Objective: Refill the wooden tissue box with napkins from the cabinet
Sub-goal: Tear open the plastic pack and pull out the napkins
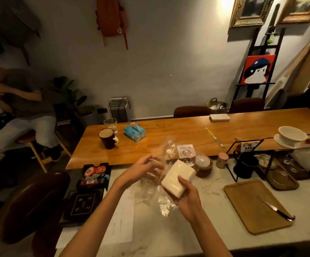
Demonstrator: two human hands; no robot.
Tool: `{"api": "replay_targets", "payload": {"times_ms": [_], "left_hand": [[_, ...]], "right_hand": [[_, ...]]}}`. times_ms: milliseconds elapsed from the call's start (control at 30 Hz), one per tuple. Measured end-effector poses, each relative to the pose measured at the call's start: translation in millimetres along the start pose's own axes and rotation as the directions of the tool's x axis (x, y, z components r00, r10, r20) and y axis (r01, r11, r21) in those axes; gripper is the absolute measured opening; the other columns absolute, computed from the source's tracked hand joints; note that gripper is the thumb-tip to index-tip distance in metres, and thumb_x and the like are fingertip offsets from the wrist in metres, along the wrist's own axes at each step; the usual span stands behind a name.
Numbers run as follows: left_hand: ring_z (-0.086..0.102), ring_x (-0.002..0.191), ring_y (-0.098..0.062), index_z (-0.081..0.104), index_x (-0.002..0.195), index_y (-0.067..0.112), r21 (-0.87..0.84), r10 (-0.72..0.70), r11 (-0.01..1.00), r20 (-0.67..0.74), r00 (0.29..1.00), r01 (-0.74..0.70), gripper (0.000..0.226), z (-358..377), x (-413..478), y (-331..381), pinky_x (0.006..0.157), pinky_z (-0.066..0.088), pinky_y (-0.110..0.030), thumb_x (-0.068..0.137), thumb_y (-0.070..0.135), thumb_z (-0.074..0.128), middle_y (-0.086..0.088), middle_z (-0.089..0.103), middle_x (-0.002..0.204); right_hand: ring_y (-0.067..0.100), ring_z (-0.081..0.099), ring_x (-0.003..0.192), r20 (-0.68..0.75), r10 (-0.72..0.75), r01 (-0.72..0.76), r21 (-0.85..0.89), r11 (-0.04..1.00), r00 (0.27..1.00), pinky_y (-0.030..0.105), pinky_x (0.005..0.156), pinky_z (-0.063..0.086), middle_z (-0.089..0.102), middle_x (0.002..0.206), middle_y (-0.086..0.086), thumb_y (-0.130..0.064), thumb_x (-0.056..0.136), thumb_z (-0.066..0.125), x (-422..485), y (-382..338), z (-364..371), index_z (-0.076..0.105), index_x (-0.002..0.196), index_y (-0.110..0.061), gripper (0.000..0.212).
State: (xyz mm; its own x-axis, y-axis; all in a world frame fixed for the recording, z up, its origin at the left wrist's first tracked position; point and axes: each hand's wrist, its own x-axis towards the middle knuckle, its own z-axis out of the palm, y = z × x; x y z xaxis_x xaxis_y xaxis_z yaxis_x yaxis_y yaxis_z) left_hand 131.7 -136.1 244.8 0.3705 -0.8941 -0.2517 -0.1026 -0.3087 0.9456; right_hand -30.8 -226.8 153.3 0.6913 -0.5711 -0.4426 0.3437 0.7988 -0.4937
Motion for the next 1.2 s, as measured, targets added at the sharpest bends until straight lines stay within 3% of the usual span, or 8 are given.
{"api": "replay_targets", "payload": {"times_ms": [233, 367, 467, 600, 700, 767, 900, 1200], "left_hand": [[0.071, 0.088, -0.023, 0.056, 0.113, 0.009, 0.299, 0.021, 0.954, 0.042, 0.999, -0.033, 0.023, -44, 47, 41, 0.074, 0.059, -0.031, 0.096, -0.001, 0.043, -0.013, 0.066, 0.108], [0.069, 0.097, -0.023, 0.056, 0.118, 0.009, 0.465, -0.078, 0.885, 0.194, 0.978, -0.021, 0.039, -42, 65, 52, 0.081, 0.059, -0.033, 0.088, -0.013, 0.046, -0.01, 0.065, 0.113], [0.067, 0.098, -0.014, 0.058, 0.119, 0.017, 0.63, -0.139, 0.774, 0.259, 0.956, -0.058, 0.039, -32, 75, 45, 0.085, 0.058, -0.033, 0.089, -0.007, 0.052, 0.0, 0.066, 0.113], [0.064, 0.099, -0.01, 0.058, 0.121, 0.021, 0.733, -0.122, 0.673, 0.244, 0.962, -0.101, 0.042, -24, 83, 37, 0.089, 0.057, -0.036, 0.088, -0.003, 0.057, 0.005, 0.065, 0.113], [0.065, 0.099, -0.012, 0.057, 0.122, 0.018, 0.74, -0.063, 0.649, 0.281, 0.958, -0.174, 0.033, -27, 84, 41, 0.088, 0.057, -0.034, 0.094, 0.001, 0.051, 0.001, 0.065, 0.115], [0.066, 0.097, -0.01, 0.057, 0.123, 0.017, 0.738, -0.019, 0.638, 0.3, 0.954, -0.219, 0.032, -33, 83, 42, 0.084, 0.058, -0.031, 0.096, 0.004, 0.051, 0.0, 0.066, 0.114], [0.067, 0.096, -0.01, 0.06, 0.122, 0.014, 0.75, 0.037, 0.622, 0.26, 0.965, -0.226, 0.027, -57, 75, 32, 0.086, 0.058, -0.034, 0.097, 0.012, 0.051, -0.001, 0.067, 0.116], [0.069, 0.093, -0.003, 0.068, 0.11, 0.018, 0.595, 0.092, 0.784, 0.173, 0.981, -0.179, 0.02, -117, 52, 2, 0.086, 0.058, -0.034, 0.094, 0.015, 0.057, 0.005, 0.072, 0.104]], "right_hand": [[0.04, 0.056, 0.12, -0.127, 0.194, -0.168, 0.189, 0.967, 0.973, 0.05, 0.096, 0.05, 0.065, 0.121, 0.025, -0.013, 0.086, 0.061, 31, 23, -64, 0.06, 0.119, -0.002, 0.035], [0.029, 0.06, 0.112, -0.328, 0.168, -0.225, -0.145, 0.963, 0.93, 0.043, 0.098, 0.051, 0.071, 0.107, 0.015, -0.009, 0.092, 0.062, 41, 43, -88, 0.055, 0.128, -0.014, 0.037], [0.031, 0.044, 0.131, -0.496, -0.223, -0.108, -0.554, 0.825, 0.839, 0.041, 0.104, 0.041, 0.039, 0.148, 0.013, -0.007, 0.09, 0.065, 30, 28, -78, 0.022, 0.151, -0.019, 0.076], [0.014, 0.009, 0.15, 0.193, -0.684, 0.385, -0.912, 0.139, 0.704, 0.036, 0.118, 0.018, 0.015, 0.162, 0.0, -0.023, 0.093, 0.063, 22, -29, -17, 0.023, 0.153, -0.021, 0.072], [0.02, 0.003, 0.151, 0.659, -0.429, 0.356, -0.721, -0.595, 0.617, 0.045, 0.121, 0.004, 0.021, 0.16, -0.002, -0.048, 0.09, 0.059, 35, -66, 47, 0.031, 0.151, -0.023, 0.071], [0.022, 0.025, 0.146, 0.685, -0.19, 0.32, -0.544, -0.776, 0.703, 0.047, 0.121, 0.011, 0.042, 0.151, -0.001, -0.049, 0.091, 0.056, 44, -83, 82, 0.046, 0.141, -0.028, 0.055], [0.011, 0.063, 0.095, 0.582, -0.028, 0.343, -0.517, -0.784, 0.813, 0.032, 0.087, 0.053, 0.071, 0.108, -0.006, -0.034, 0.094, 0.059, 54, -106, 106, 0.069, 0.111, -0.03, 0.02], [0.001, 0.062, 0.083, 0.623, 0.048, 0.521, -0.606, -0.602, 0.781, 0.03, 0.078, 0.056, 0.07, 0.097, -0.01, -0.03, 0.092, 0.062, 64, -124, 91, 0.07, 0.106, -0.027, 0.017]]}}
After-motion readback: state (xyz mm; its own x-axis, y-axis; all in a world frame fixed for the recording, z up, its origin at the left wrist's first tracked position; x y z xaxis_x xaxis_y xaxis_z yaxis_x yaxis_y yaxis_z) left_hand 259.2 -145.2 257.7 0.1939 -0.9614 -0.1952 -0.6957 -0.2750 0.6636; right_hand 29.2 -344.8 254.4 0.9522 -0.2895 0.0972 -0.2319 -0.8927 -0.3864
